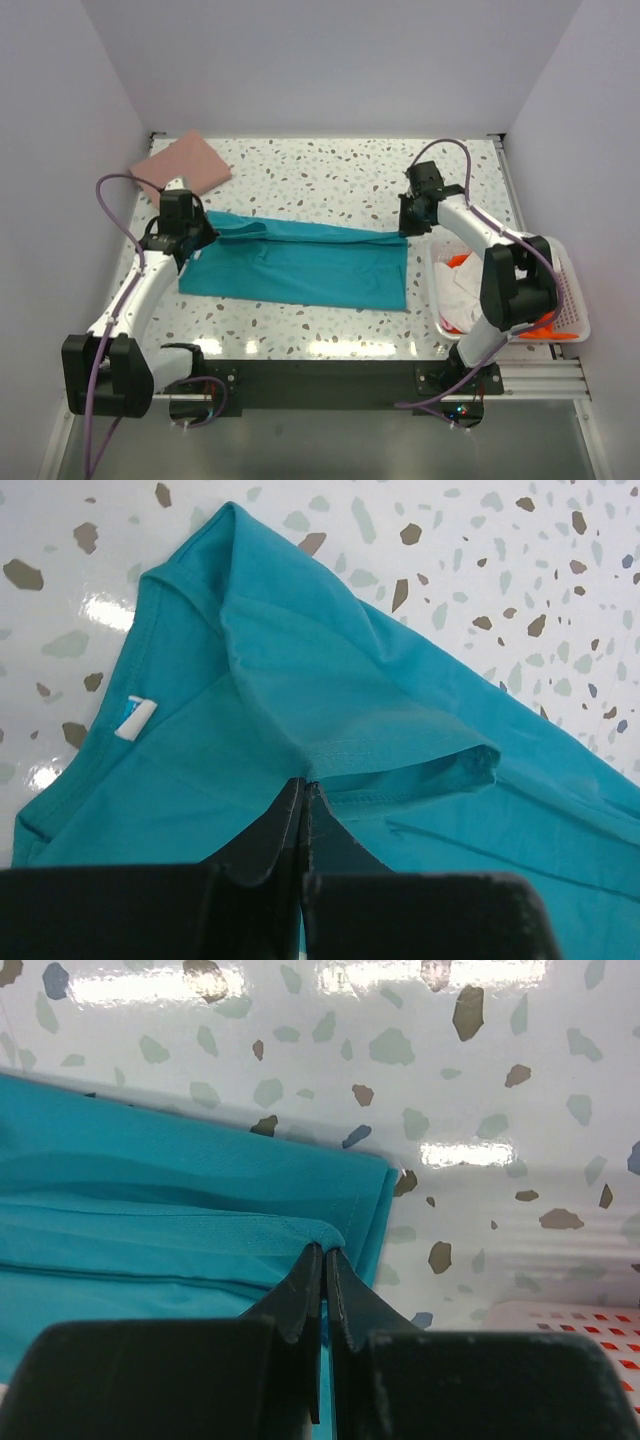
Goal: Fold and stack the t-shirts
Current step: Fold the tshirt
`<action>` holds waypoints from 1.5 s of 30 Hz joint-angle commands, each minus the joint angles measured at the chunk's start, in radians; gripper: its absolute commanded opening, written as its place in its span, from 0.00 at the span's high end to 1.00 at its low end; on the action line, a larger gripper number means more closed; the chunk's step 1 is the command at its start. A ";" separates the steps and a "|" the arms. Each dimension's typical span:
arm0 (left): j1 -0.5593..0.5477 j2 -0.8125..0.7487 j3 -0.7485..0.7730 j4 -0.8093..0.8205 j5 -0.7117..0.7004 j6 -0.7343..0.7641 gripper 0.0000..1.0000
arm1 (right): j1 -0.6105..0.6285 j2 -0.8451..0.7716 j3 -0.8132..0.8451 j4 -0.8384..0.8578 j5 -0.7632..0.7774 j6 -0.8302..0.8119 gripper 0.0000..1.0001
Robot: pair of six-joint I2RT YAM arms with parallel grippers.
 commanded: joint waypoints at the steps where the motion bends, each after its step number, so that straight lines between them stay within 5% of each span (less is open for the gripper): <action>1: 0.009 -0.059 -0.030 -0.044 -0.048 -0.048 1.00 | -0.001 -0.051 -0.039 0.030 0.050 -0.015 1.00; 21: 0.012 -0.252 -0.100 -0.216 -0.085 -0.101 0.99 | 0.065 -0.180 -0.214 0.048 0.052 0.013 0.97; 24: 0.012 -0.298 -0.086 -0.270 -0.064 -0.111 0.81 | 0.098 -0.200 -0.234 0.047 0.050 0.007 0.85; 25: 0.012 -0.311 -0.067 -0.305 -0.065 -0.108 0.62 | 0.106 -0.212 -0.237 0.042 0.047 0.005 0.77; 26: 0.012 -0.321 -0.051 -0.325 -0.082 -0.101 0.54 | 0.115 -0.221 -0.240 0.041 0.044 0.007 0.75; 31: 0.012 -0.357 0.016 -0.359 -0.096 -0.086 0.48 | 0.120 -0.278 -0.235 0.022 0.061 0.007 0.59; 45: 0.041 0.068 0.094 0.058 -0.082 -0.020 0.48 | 0.120 -0.097 -0.028 0.087 -0.004 0.013 0.56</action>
